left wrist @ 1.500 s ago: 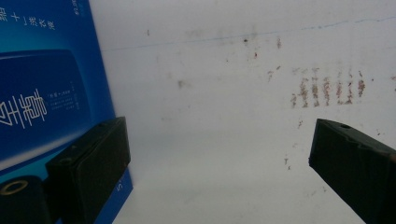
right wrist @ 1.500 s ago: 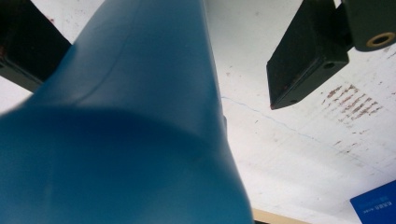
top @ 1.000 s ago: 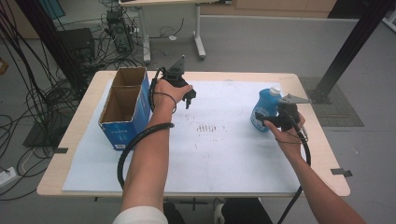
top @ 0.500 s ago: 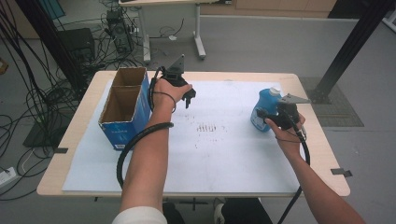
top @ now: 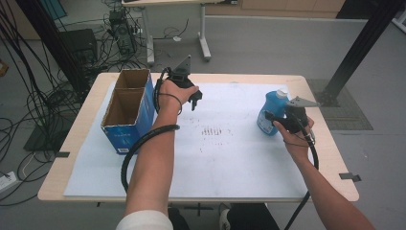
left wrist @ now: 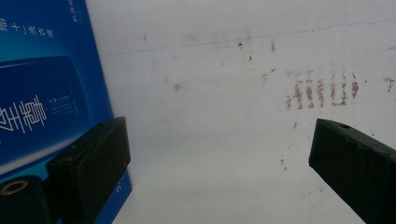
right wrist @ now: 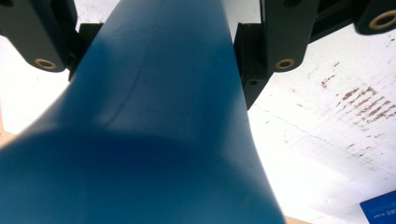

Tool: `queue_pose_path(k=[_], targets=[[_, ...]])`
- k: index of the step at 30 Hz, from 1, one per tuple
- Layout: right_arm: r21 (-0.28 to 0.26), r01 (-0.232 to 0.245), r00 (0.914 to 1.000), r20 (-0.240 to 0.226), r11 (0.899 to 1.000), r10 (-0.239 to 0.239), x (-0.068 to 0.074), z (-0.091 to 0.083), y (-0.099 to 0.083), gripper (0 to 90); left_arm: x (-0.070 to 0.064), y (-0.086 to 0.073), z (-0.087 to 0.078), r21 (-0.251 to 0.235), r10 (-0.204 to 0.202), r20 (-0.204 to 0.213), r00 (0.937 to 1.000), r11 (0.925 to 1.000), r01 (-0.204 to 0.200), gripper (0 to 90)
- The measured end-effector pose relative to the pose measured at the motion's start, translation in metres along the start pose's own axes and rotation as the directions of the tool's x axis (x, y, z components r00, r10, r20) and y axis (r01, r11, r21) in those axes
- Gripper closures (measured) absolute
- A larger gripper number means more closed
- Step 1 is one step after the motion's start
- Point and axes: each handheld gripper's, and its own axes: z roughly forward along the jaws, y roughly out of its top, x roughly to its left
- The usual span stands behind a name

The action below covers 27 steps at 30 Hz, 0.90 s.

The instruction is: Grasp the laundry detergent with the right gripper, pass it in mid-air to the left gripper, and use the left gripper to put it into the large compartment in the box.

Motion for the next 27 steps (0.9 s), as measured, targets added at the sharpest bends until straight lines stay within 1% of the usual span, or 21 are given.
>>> queue_pose_path(k=[7, 11, 13, 15, 27], targets=[[0.001, 0.002, 1.0000, -0.002, 1.000, -0.002, -0.0003, 0.0000, 0.0001, 42.8, 0.0000, -0.0003, -0.0007, -0.001, 0.001, 0.000, 1.0000, 1.0000, -0.001, 5.8], [0.001, 0.003, 1.0000, -0.002, 1.000, -0.003, -0.0003, -0.0001, 0.0001, 42.9, 0.0001, -0.0010, -0.0004, -0.003, -0.005, 0.001, 1.0000, 1.0000, 0.005, 5.8], [0.001, 0.004, 1.0000, -0.001, 1.000, -0.004, -0.0002, -0.0001, 0.0001, 43.0, 0.0014, -0.0012, -0.0009, -0.001, 0.001, 0.000, 1.0000, 1.0000, -0.001, 5.8], [0.003, 0.006, 1.0000, -0.001, 1.000, -0.006, 0.0000, -0.0002, 0.0004, 43.1, 0.0016, -0.0016, -0.0010, -0.002, -0.005, 0.001, 1.0000, 1.0000, 0.005, 5.8], [0.004, 0.014, 0.9999, -0.002, 1.000, -0.014, 0.0001, -0.0002, 0.0005, 43.4, 0.0017, -0.0022, -0.0027, -0.007, -0.007, 0.001, 1.0000, 0.9999, 0.007, 5.8]])
